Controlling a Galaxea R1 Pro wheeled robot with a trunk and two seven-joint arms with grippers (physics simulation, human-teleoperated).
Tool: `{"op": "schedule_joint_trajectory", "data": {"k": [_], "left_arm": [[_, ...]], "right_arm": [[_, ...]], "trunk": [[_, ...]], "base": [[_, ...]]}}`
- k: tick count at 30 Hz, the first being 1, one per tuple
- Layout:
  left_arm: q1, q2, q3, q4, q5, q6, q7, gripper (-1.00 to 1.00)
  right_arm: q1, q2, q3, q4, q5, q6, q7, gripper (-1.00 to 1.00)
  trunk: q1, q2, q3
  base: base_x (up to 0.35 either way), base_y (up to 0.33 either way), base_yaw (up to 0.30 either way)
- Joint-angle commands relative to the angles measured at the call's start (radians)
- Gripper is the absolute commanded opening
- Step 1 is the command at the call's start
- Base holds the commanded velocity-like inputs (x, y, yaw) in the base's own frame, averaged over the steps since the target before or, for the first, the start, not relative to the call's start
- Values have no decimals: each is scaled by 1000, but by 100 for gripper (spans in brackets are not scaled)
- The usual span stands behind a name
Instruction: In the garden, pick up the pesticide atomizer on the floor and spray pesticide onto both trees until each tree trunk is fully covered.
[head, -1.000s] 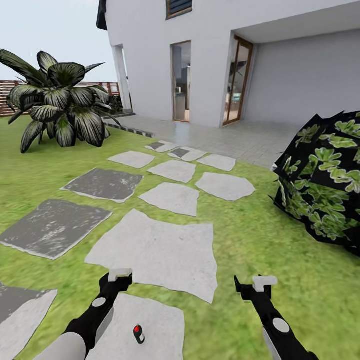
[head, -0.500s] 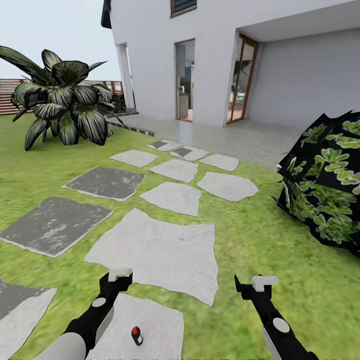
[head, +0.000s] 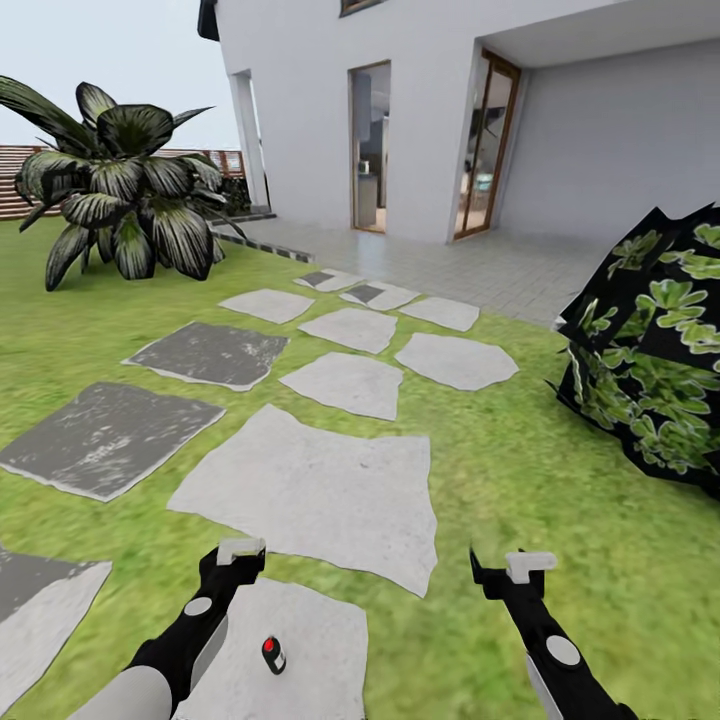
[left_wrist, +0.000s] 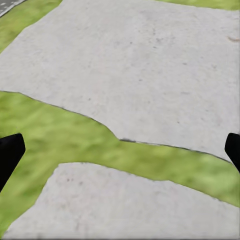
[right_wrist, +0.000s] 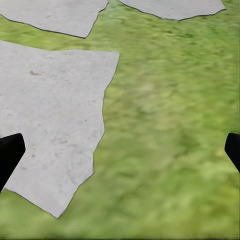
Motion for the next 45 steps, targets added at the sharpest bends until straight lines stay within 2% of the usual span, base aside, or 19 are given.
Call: {"op": "schedule_joint_trajectory", "data": {"k": [1,15,26,45], "left_arm": [[0,0,0,0,0,0,0,100],[0,0,0,6,0,-2,0,100],[14,2,0,8,-2,-39,0,100],[15,2,-3,8,-2,-43,0,100]], "right_arm": [[0,0,0,0,0,0,0,100],[0,0,0,-1,0,0,-1,100],[0,0,0,-2,0,0,-1,100],[0,0,1,0,0,0,-1,100]], "trunk": [[4,-7,-5],[58,-105,-71],[63,-108,-131],[71,-112,-235]], "base": [[0,0,0],[0,0,0],[0,0,0],[0,0,0]]}}
